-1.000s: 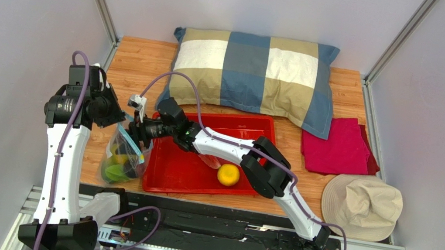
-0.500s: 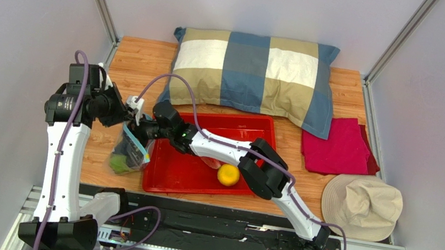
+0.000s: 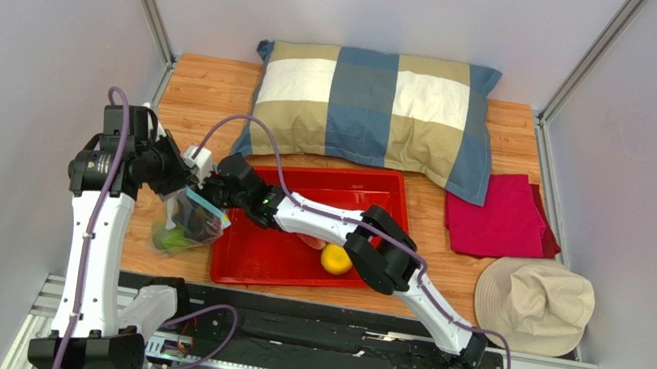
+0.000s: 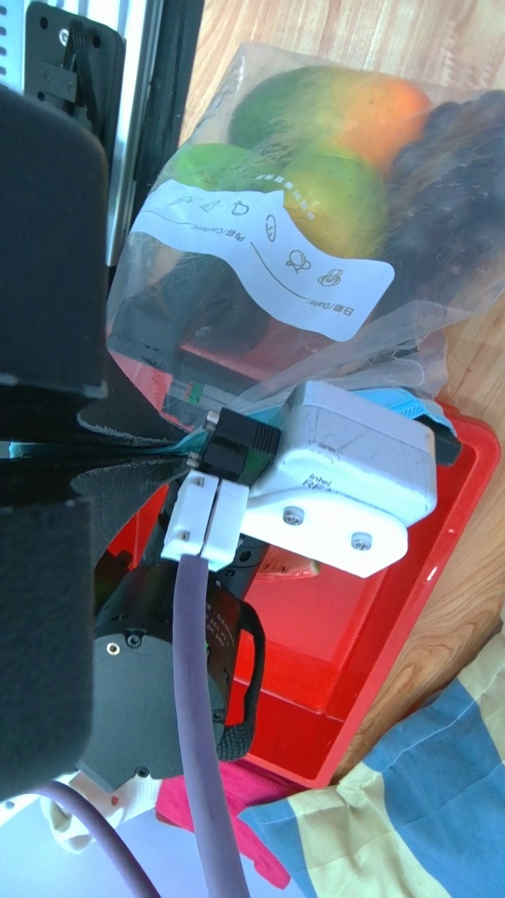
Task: Open the zip-top bag and remove the fake food
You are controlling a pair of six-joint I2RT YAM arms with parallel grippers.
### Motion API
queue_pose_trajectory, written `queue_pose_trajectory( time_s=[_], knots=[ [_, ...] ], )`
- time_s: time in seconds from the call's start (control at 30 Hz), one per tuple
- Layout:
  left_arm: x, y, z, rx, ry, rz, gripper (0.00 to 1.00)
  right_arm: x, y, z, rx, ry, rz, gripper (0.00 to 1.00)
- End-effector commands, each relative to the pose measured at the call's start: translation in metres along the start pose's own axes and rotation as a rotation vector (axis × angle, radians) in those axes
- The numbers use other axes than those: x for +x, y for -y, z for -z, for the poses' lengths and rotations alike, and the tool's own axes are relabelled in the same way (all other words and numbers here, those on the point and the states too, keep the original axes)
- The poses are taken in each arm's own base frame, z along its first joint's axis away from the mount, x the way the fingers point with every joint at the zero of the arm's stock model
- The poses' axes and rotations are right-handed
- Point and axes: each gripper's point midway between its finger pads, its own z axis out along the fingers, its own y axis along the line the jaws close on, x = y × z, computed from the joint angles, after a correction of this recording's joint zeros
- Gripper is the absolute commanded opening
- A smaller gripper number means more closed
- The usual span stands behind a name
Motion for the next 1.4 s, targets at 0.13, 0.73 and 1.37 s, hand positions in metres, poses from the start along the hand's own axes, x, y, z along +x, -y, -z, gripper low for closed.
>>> queue_pose_trajectory(
  time_s=[0.13,0.73,1.37],
  knots=[
    [0.001,0.029,0.007,0.153,0.013,0.038,0.0,0.05,0.017,-0.021,0.079,-0.112,-0.034,0.91],
    [-0.011,-0.033,0.023,-0.158,0.179,-0.013,0.0,-0.045,-0.033,0.04,-0.138,0.043,-0.265,0.14],
    [-0.015,-0.05,0.036,-0.245,0.227,-0.024,0.0,-0.119,-0.042,0.084,-0.259,0.229,-0.493,0.0]
  ],
)
